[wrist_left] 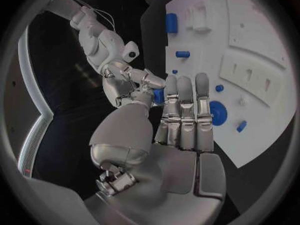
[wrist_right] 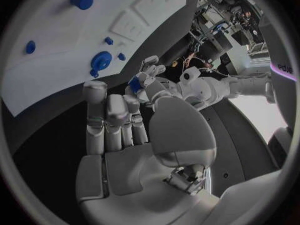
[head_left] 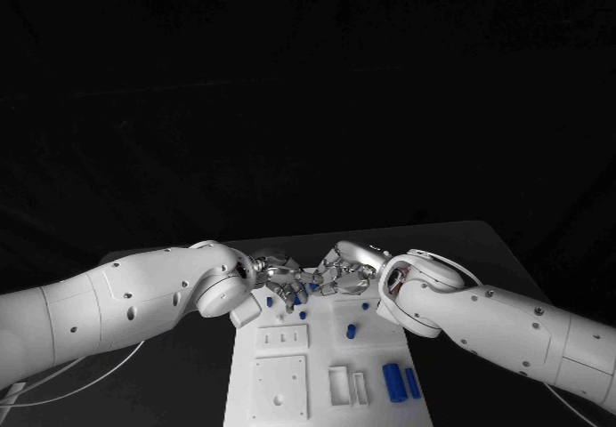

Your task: Assemble the parts on the task board

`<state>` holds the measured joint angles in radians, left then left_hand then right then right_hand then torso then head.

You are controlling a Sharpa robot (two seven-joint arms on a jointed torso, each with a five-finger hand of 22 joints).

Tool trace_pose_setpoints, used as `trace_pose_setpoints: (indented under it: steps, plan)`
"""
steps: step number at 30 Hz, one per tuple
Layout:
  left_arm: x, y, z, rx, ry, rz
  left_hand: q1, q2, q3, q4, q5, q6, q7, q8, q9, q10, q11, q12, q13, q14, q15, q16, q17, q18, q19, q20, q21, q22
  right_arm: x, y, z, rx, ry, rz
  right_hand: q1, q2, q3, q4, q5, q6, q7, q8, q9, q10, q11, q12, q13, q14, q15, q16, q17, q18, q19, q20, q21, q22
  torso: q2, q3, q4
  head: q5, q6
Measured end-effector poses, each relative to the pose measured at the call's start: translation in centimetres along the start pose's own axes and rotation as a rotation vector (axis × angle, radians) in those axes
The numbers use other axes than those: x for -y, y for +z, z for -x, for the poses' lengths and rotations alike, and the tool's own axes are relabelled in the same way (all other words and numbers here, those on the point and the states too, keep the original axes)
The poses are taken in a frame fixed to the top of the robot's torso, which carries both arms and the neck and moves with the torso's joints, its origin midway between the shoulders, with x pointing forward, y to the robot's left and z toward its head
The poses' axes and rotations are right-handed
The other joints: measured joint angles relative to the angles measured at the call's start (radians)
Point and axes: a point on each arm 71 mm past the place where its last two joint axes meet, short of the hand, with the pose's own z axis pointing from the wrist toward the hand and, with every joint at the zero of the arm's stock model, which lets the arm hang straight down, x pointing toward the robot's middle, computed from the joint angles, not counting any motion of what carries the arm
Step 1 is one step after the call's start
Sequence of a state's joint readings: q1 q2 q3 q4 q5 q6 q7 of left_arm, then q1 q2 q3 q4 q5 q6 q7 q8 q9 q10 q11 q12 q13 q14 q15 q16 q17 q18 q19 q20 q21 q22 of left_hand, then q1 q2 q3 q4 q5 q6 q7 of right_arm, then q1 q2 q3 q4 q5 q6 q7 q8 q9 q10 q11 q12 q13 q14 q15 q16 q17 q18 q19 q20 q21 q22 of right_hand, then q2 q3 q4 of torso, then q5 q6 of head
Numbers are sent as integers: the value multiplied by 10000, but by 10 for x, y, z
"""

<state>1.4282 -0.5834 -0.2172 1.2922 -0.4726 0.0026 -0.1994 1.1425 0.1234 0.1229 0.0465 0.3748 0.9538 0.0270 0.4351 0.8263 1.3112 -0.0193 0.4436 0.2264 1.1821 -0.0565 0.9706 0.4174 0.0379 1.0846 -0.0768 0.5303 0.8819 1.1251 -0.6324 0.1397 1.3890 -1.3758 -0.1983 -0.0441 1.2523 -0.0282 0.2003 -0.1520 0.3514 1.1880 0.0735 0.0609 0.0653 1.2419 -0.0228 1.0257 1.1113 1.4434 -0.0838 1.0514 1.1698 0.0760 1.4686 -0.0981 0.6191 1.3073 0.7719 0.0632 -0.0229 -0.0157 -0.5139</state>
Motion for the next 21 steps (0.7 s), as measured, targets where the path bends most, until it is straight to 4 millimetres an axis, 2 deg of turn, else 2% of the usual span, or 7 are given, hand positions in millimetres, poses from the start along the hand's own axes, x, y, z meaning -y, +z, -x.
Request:
trace_pose_setpoints:
  steps: [9, 15, 16, 18, 21]
  plan:
    - [0, 0, 0, -53, 9, -11, 31, 158, 41, -15, -84, -32, 32, -42, 0, 0, 0, -40, 0, 0, -1, 0, 32, 0, 0, 0, -60, 212, 1, 0, 0, -22, 2, -20, -1, -1, -1, 0, -1, -1, 1, -3, -5, -1, 2, 0, -1, 0, 0, 0, 0, 1, 0, 0, 0, 0, 1, 1, -4, -9, -3]
    - [-1, 0, 0, -51, 31, -21, 57, 183, 12, -44, -201, -32, 33, 62, 0, 39, -39, 24, 57, 1, -1, 84, 110, -1, 13, -13, -99, 421, 1, 0, -1, -42, 5, -22, -1, -1, -1, 0, -29, -2, 2, -8, -12, -1, 2, 0, -4, 0, 0, 0, 0, 1, 0, 0, 0, 0, 2, 1, -5, -10, -3]
    - [-1, 0, 0, -45, 40, -23, 163, 288, 191, -224, -239, -31, 33, 123, 4, 39, -39, 40, 78, 1, -1, 85, 130, 2, 37, -37, -100, 476, 1, 0, -1, -45, 6, -26, -2, -2, -2, -1, -30, -2, 2, -10, -12, -1, 3, -1, -12, 0, 0, 0, -4, 1, 0, 0, 0, 0, 2, 1, -5, -12, -3]
    - [-1, 0, 0, -39, 61, -30, 165, 289, 171, -245, -239, -31, 34, 152, 4, 40, -39, 98, 105, 1, -1, 170, 151, 0, 37, -37, -99, 540, 1, 0, -1, -52, 8, -29, -2, -2, -2, -1, -6, -38, -31, -10, -12, -2, 3, -1, -24, 0, 0, -48, -20, 1, 0, 0, 0, 0, 3, 1, -5, -14, -3]
    - [-1, 0, 0, -27, 97, -42, 176, 300, 137, -280, -236, -31, 34, 250, 5, 39, -39, 197, 180, 1, -1, 239, 194, 0, 36, -37, -99, 744, 1, 0, -1, -55, 16, -30, -2, -2, -30, 27, 12, -122, 18, -10, -10, -18, 18, -1, -49, 0, 0, -61, -42, 1, 0, 0, -62, 0, 3, 1, -5, -14, -11]
